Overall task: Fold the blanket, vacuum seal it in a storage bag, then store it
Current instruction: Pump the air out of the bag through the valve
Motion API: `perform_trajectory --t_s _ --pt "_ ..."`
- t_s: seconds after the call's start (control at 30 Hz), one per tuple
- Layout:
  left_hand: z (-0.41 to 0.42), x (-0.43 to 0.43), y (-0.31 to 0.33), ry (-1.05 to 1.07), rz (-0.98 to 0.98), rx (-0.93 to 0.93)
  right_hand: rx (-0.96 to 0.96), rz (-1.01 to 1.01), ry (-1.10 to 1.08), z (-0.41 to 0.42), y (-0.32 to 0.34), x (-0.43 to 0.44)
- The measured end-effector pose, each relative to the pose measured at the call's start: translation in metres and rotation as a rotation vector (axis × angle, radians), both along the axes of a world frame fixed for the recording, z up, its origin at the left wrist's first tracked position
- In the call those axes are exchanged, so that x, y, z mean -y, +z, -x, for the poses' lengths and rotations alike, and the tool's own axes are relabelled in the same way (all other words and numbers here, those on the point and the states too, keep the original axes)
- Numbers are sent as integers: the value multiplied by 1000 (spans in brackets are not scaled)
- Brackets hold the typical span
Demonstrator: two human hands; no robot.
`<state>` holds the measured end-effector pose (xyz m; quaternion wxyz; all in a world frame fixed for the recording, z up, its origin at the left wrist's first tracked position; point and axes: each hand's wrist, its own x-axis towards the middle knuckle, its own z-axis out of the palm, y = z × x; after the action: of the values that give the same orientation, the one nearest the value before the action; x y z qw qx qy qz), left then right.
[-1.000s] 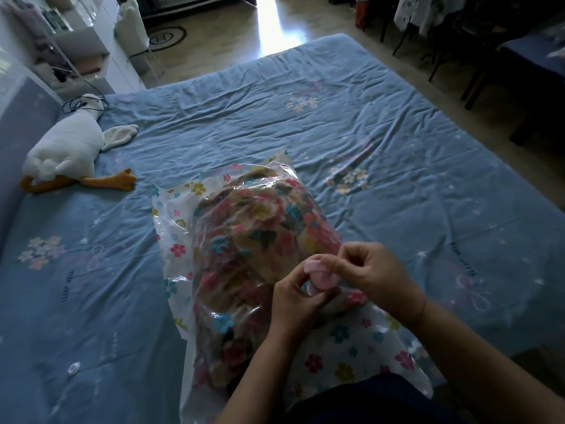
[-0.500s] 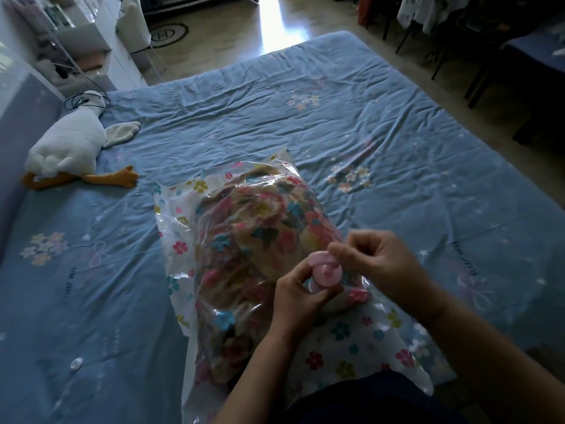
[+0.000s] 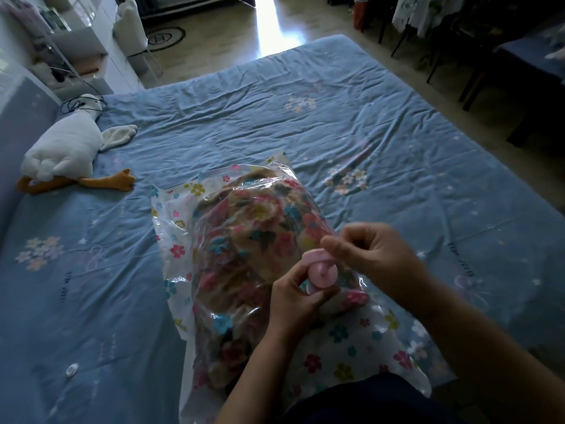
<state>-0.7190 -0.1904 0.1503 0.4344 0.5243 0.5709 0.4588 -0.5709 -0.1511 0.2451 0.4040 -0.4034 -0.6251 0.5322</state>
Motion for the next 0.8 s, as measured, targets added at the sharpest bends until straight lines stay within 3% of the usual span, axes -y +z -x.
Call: perform_trajectory --t_s 0.13,0.3,0.37,0.6,0.8 --pt "-1 1 0 5 11 12 -268 -39 60 -4 29 1" --pt "-4 3 0 -6 -22 16 141 96 -42 1 -41 3" --pt "-4 5 2 -8 -28 23 179 81 -62 -1 -47 5" --pt "-3 3 0 -5 2 -8 -184 -80 -46 -5 26 3" --pt "-8 7 4 -23 -30 10 204 50 -90 -4 -45 9"
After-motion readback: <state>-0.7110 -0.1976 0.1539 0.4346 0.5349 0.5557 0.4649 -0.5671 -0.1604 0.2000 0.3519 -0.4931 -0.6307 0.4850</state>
